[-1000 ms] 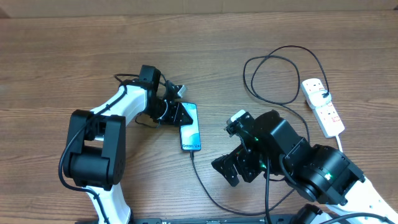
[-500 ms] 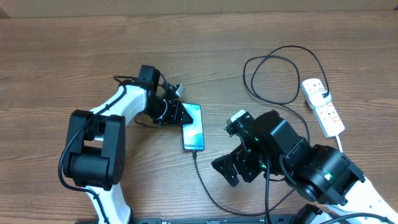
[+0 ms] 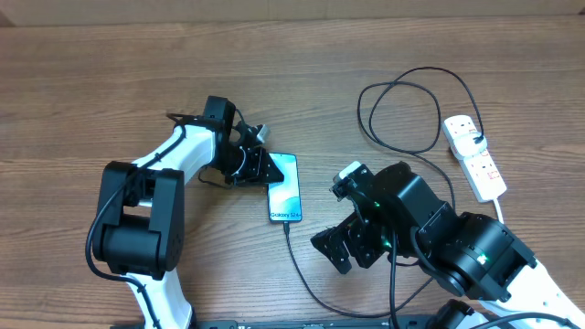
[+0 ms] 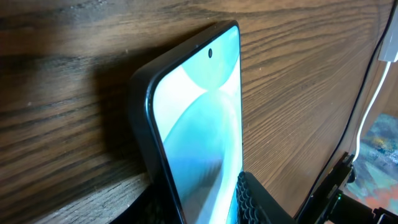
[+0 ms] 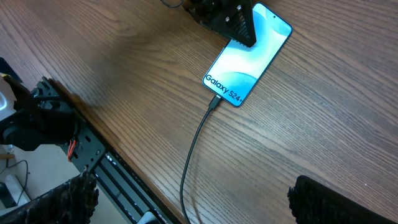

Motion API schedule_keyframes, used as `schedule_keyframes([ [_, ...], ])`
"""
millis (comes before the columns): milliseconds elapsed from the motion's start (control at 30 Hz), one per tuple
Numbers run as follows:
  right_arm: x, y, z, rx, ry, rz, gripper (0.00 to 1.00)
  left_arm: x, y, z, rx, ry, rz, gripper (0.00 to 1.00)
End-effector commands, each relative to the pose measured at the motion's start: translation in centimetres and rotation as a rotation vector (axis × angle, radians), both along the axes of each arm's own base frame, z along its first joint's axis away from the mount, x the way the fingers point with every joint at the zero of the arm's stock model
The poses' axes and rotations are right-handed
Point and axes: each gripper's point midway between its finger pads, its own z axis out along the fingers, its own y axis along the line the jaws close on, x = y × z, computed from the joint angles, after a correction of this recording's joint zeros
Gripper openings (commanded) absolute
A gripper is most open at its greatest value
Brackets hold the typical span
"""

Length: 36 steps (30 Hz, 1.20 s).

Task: Plug charger to phone and switch on socket
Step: 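Lower the phone flat onto the table with the left gripper, then open the left gripper and lift it away from the phone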

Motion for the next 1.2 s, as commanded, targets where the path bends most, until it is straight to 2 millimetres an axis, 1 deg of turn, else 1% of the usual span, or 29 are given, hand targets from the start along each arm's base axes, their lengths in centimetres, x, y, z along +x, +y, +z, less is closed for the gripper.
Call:
schedule_keyframes([
  [0,0.3,0.1,1.2,0.019,-0.03,-0.002,1.0,0.6,0.1,0.1,-0.001,-0.002,0.016,0.32],
  [167,0.2,0.2,1.2,0.019,-0.03,-0.002,1.0,0.8,0.7,-0.4,0.048,-0.016,0.014,0.38],
  [333,0.3,0.2,1.2,0.019,-0.031,-0.002,1.0,0.8,0.7,-0.4,0.041,-0.049,-0.026,0.38],
  [567,0.3,0.2,1.2,0.019,-0.031,-0.002,1.0,1.7,0.5,-0.3,0.035,-0.09,-0.024,0.38],
  [600,0.3,0.2,1.2,0.019,-0.031,-0.002,1.0,1.8,0.5,-0.3,0.034,-0.094,-0.023,0.38],
  [667,0.3,0.2,1.2,0.019,-0.031,-0.002,1.0,1.9,0.5,-0.3,0.034,-0.099,-0.02,0.33],
  [733,0.3,0.2,1.2,0.019,-0.031,-0.002,1.0,2.1,0.7,-0.2,0.042,-0.1,-0.017,0.31],
  [833,0.3,0.2,1.2,0.02,-0.032,-0.002,1.0,2.5,2.0,0.2,0.114,-0.062,0.024,0.27],
  [900,0.3,0.2,1.3,0.022,-0.034,-0.002,1.0,2.6,3.1,1.0,0.17,-0.045,0.035,0.27],
  [967,0.4,0.4,1.5,0.033,-0.041,0.0,1.0,2.7,4.4,2.4,0.25,-0.039,0.043,0.26],
  [1067,0.8,0.8,1.9,0.056,-0.063,0.0,1.0,2.5,6.1,5.4,0.351,-0.06,0.048,0.24],
  [1167,1.3,1.3,2.3,0.074,-0.081,0.0,1.0,2.0,6.4,9.3,0.365,-0.135,0.057,0.22],
])
